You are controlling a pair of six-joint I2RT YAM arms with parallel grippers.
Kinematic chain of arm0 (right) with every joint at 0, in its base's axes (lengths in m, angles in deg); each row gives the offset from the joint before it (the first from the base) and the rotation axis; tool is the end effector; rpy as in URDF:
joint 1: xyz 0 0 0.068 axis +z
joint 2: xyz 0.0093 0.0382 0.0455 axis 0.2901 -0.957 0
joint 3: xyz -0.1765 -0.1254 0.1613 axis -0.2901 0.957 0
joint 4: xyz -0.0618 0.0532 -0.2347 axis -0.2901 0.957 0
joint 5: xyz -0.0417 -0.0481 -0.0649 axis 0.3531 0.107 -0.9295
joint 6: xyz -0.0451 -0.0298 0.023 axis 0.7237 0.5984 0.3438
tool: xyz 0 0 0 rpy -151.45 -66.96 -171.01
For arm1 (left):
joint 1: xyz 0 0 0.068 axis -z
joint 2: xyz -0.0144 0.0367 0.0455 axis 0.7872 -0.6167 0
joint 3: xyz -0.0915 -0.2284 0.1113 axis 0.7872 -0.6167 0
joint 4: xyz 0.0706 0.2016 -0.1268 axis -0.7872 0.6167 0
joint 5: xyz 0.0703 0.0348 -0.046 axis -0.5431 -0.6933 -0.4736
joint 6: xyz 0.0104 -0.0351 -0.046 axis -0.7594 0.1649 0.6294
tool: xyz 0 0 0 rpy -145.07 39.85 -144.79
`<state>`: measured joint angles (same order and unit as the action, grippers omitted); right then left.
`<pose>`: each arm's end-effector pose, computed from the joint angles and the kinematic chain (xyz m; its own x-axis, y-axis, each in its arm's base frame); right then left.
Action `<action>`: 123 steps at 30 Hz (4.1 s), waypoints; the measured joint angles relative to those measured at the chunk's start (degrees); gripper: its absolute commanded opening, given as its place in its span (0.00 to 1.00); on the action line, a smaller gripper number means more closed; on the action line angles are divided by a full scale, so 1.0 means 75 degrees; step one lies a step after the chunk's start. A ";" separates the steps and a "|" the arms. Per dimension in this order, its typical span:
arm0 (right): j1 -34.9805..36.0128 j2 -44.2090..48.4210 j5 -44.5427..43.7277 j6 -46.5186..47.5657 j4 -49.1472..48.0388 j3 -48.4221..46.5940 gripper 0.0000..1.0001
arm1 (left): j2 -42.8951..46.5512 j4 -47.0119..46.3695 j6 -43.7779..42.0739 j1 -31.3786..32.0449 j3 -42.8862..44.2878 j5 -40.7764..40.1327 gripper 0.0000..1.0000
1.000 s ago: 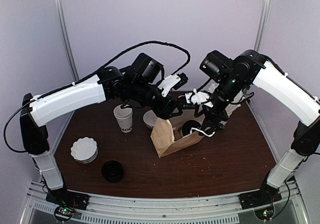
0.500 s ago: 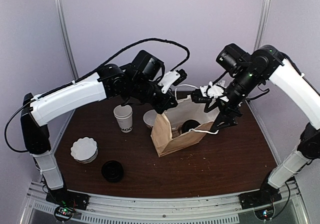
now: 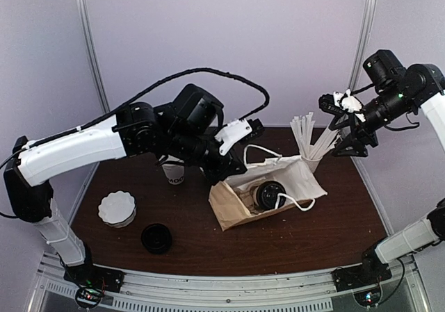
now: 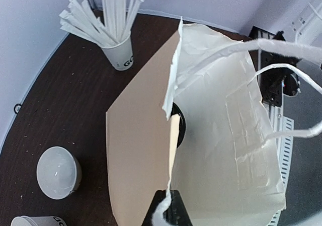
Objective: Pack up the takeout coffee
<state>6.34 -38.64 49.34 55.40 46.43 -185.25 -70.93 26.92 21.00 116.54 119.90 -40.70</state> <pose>0.1620 0.0912 0.4448 -0.0253 -0.7684 -0.6395 -0.9699 0.1739 -0.1706 0.1545 -0.3320 0.3681 -0.3217 0.5560 -0.7664 0.9072 0.4128 -0.0813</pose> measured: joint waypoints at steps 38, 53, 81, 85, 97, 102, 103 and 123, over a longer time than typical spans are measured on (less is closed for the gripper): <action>-0.0833 0.0632 0.0090 -0.0746 -0.1553 0.1766 0.82 | -0.0087 0.0353 -0.0388 0.0647 0.0198 -0.1373 0.00; -0.0836 0.0621 0.0111 -0.0816 -0.1661 0.1883 0.82 | -0.0239 0.1276 0.1521 -0.0137 0.0930 0.1644 0.00; -0.1772 -0.0038 0.0169 -0.2553 -0.3107 0.2212 0.65 | -0.0408 0.2066 0.1055 -0.1061 0.1647 0.1632 0.77; -0.1816 -0.0079 0.0012 -0.2946 -0.3634 0.2527 0.61 | -0.0023 0.2917 0.0219 -0.1064 0.1985 0.1157 0.78; -0.1632 -0.1005 -0.0452 -0.3200 -0.5345 0.3535 0.58 | 0.2361 0.2177 -0.1346 -0.1399 -0.0393 -0.1169 0.83; -0.1058 -0.1268 -0.0749 -0.3185 -0.5837 0.3643 0.56 | 0.2661 0.0143 -0.1355 -0.2218 -0.2020 -0.2122 0.83; -0.0956 -0.1346 -0.0836 -0.3203 -0.5936 0.3625 0.55 | 0.2719 -0.0233 -0.1346 -0.2378 -0.2372 -0.2224 0.83; -0.0755 -0.1285 -0.1460 -0.3427 -0.6368 0.3474 0.00 | 0.3130 -0.1778 -0.1212 -0.2754 -0.3745 -0.1964 0.83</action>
<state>0.68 -48.28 38.39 29.69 -1.32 -159.20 -47.46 13.58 11.91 95.89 91.81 -55.43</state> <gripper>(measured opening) 0.027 0.827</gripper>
